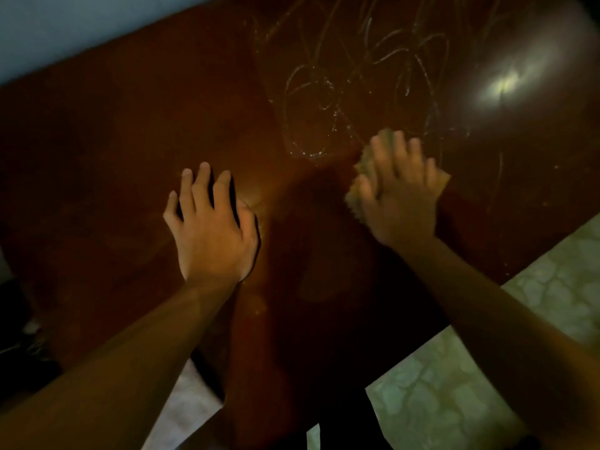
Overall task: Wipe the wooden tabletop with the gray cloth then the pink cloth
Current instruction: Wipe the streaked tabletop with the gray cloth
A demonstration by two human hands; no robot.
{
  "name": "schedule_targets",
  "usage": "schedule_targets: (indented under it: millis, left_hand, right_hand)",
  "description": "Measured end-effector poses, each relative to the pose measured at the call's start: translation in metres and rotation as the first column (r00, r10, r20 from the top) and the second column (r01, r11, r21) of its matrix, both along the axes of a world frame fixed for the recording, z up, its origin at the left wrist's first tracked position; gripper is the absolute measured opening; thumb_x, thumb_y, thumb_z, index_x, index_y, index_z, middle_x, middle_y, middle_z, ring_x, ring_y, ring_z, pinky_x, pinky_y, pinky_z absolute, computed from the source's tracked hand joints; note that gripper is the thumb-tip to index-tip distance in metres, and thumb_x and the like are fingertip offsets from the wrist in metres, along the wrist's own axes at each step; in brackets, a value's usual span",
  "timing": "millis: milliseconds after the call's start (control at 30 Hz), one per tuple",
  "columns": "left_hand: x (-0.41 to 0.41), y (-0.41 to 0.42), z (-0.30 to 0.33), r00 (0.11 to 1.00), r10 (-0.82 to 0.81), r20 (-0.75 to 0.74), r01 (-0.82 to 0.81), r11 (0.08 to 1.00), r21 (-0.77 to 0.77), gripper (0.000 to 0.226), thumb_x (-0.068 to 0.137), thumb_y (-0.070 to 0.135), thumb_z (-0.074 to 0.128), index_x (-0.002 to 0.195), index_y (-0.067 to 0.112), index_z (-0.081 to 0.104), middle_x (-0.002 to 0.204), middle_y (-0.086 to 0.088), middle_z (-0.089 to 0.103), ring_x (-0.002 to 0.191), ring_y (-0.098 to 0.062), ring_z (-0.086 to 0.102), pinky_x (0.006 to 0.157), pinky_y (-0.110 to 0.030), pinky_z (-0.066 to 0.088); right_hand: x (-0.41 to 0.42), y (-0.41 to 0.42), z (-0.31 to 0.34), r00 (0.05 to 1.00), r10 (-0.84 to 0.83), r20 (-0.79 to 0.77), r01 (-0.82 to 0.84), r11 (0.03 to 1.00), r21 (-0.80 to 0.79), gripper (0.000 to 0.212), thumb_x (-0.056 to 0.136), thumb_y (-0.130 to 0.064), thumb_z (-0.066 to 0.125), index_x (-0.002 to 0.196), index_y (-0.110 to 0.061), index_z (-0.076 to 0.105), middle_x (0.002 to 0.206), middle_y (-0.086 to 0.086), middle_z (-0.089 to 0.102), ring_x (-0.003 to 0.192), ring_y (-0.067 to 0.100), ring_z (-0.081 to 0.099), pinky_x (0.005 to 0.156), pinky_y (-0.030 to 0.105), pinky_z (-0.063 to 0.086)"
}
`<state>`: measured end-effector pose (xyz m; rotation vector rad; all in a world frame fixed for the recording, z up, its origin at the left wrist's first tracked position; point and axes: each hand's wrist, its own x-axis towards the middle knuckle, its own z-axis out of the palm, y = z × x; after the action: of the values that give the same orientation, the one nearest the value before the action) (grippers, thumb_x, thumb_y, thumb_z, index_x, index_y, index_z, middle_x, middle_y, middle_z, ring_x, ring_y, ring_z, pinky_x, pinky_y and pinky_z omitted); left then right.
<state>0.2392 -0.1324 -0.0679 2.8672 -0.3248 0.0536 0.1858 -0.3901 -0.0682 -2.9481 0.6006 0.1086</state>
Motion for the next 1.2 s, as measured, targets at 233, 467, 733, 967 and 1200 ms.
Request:
schedule_targets:
  millis: [233, 467, 733, 967, 1200]
  left_hand:
    - [0.002, 0.002, -0.003, 1.000, -0.002, 0.016, 0.002, 1.000, 0.009, 0.052, 0.102, 0.039, 0.034, 0.146, 0.011, 0.042, 0.158, -0.017, 0.036, 0.151, -0.033, 0.023, 0.118, -0.056, 0.018]
    - [0.002, 0.002, -0.006, 0.999, -0.003, 0.047, 0.003, 1.000, 0.003, 0.051, 0.101, 0.039, 0.035, 0.143, 0.011, 0.043, 0.156, -0.018, 0.038, 0.149, -0.034, 0.026, 0.116, -0.057, 0.022]
    - [0.003, 0.002, -0.005, 0.999, -0.003, 0.041, 0.004, 1.000, -0.012, 0.051, 0.102, 0.038, 0.035, 0.144, 0.010, 0.043, 0.156, -0.018, 0.037, 0.150, -0.034, 0.024, 0.118, -0.056, 0.020]
    - [0.002, 0.001, -0.003, 0.999, 0.004, 0.035, -0.005, 1.000, 0.011, 0.053, 0.101, 0.040, 0.034, 0.144, 0.011, 0.043, 0.156, -0.017, 0.037, 0.150, -0.034, 0.025, 0.117, -0.055, 0.020]
    - [0.002, 0.000, -0.003, 1.000, 0.011, 0.015, -0.011, 1.000, -0.028, 0.052, 0.102, 0.039, 0.035, 0.144, 0.012, 0.042, 0.158, -0.016, 0.036, 0.151, -0.033, 0.023, 0.119, -0.055, 0.018]
  right_hand:
    - [-0.005, 0.064, 0.003, 0.999, 0.049, -0.012, -0.049, 0.999, 0.015, 0.073, 0.101, -0.057, 0.025, 0.165, -0.023, 0.013, 0.172, 0.012, 0.010, 0.158, 0.036, 0.006, 0.126, 0.057, 0.003]
    - [-0.018, 0.107, -0.008, 0.923, 0.377, 0.074, -0.382, 0.921, 0.074, 0.067, 0.101, -0.055, 0.038, 0.161, -0.027, 0.029, 0.170, 0.009, 0.020, 0.158, 0.034, 0.014, 0.125, 0.058, 0.010]
    - [0.019, -0.017, 0.001, 0.993, -0.115, -0.018, 0.111, 0.985, -0.136, 0.072, 0.101, -0.058, 0.016, 0.165, -0.024, 0.017, 0.171, 0.012, 0.017, 0.157, 0.036, 0.015, 0.125, 0.058, 0.014]
    - [0.018, 0.120, -0.002, 0.965, 0.249, 0.078, -0.251, 0.968, 0.017, 0.068, 0.102, -0.052, 0.030, 0.162, -0.020, 0.029, 0.169, 0.015, 0.022, 0.156, 0.039, 0.016, 0.125, 0.061, 0.012]
    - [0.032, 0.033, -0.003, 0.975, 0.209, 0.077, -0.210, 0.978, 0.002, 0.064, 0.103, -0.052, 0.032, 0.162, -0.028, 0.027, 0.170, 0.009, 0.021, 0.157, 0.033, 0.016, 0.126, 0.054, 0.010]
